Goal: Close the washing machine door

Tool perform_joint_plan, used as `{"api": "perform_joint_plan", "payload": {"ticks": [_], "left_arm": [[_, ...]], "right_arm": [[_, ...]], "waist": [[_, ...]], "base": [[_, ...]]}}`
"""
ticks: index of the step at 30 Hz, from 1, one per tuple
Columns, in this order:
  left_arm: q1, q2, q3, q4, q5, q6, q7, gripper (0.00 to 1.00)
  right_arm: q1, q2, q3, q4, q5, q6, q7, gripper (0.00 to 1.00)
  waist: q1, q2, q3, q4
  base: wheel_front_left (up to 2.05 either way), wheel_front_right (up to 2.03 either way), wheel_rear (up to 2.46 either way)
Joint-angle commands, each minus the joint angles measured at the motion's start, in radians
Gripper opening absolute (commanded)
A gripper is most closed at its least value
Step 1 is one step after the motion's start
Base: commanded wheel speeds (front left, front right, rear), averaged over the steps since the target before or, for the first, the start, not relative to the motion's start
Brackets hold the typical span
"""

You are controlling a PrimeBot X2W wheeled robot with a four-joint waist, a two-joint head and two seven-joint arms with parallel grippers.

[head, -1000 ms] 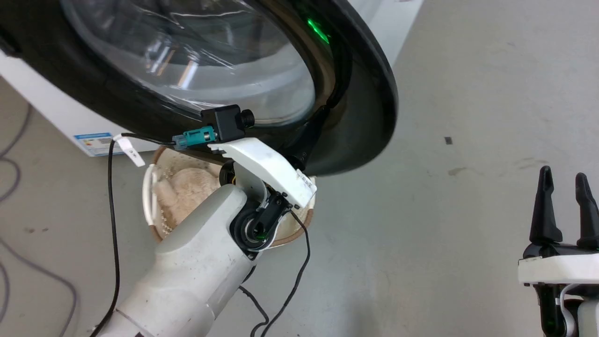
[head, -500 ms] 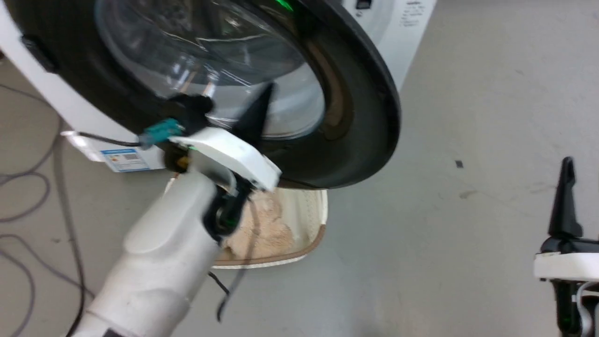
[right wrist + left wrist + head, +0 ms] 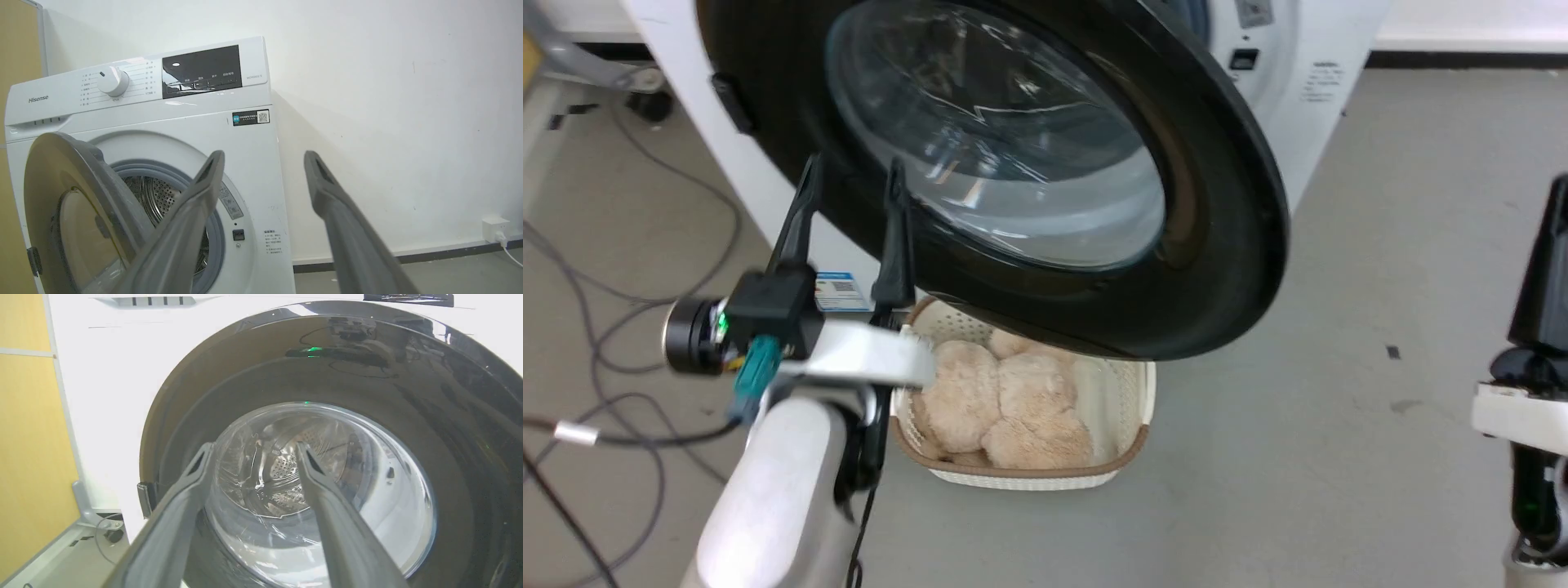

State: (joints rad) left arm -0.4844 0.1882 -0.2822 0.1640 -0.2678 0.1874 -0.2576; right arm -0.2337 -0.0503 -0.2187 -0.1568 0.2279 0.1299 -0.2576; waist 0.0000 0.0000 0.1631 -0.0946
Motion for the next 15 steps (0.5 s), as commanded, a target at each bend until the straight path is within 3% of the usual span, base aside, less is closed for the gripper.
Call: {"api": "perform_joint_plan", "payload": {"ticks": [1, 6, 7, 8, 9, 10, 15], "left_arm": [[0.037, -0.004, 0.014, -0.018, 0.023, 0.009, -0.004, 1.0], [0.137, -0.012, 0.074, -0.08, 0.068, 0.009, -0.004, 1.0], [0.155, -0.014, 0.082, -0.09, 0.076, 0.009, -0.004, 1.0], [0.173, -0.016, 0.091, -0.098, 0.083, 0.009, -0.004, 1.0], [0.188, -0.016, 0.099, -0.105, 0.09, 0.006, -0.004, 1.0], [0.202, -0.015, 0.107, -0.109, 0.096, 0.003, -0.004, 1.0], [0.257, -0.024, 0.144, -0.126, 0.115, -0.01, -0.004, 1.0]], "right_arm": [[-0.021, 0.0, 0.016, -0.019, -0.004, 0.001, -0.004, 1.0], [-0.047, 0.0, 0.126, -0.08, -0.043, 0.001, -0.004, 1.0], [-0.051, 0.0, 0.146, -0.089, -0.052, 0.001, -0.004, 0.78], [-0.055, 0.0, 0.166, -0.098, -0.058, 0.001, -0.004, 0.42], [-0.058, 0.0, 0.187, -0.109, -0.064, 0.001, -0.004, 0.18], [-0.06, 0.0, 0.211, -0.117, -0.071, 0.001, -0.004, 0.0], [-0.07, -0.061, 0.37, -0.113, -0.093, 0.001, -0.004, 0.0]], "waist": [[0.0, 0.0, -0.016, 0.022], [0.0, 0.0, -0.03, 0.054], [0.0, 0.0, -0.032, 0.06], [0.0, 0.0, -0.033, 0.066], [0.0, 0.0, -0.034, 0.072], [0.0, 0.0, -0.035, 0.077], [0.0, 0.0, -0.034, 0.095]], "base": [[0.0, 0.0, 0.0], [0.0, 0.0, 0.0], [0.0, 0.0, 0.0], [0.0, 0.0, 0.0], [0.0, 0.0, 0.0], [0.0, 0.0, 0.0], [0.0, 0.0, 0.0]]}}
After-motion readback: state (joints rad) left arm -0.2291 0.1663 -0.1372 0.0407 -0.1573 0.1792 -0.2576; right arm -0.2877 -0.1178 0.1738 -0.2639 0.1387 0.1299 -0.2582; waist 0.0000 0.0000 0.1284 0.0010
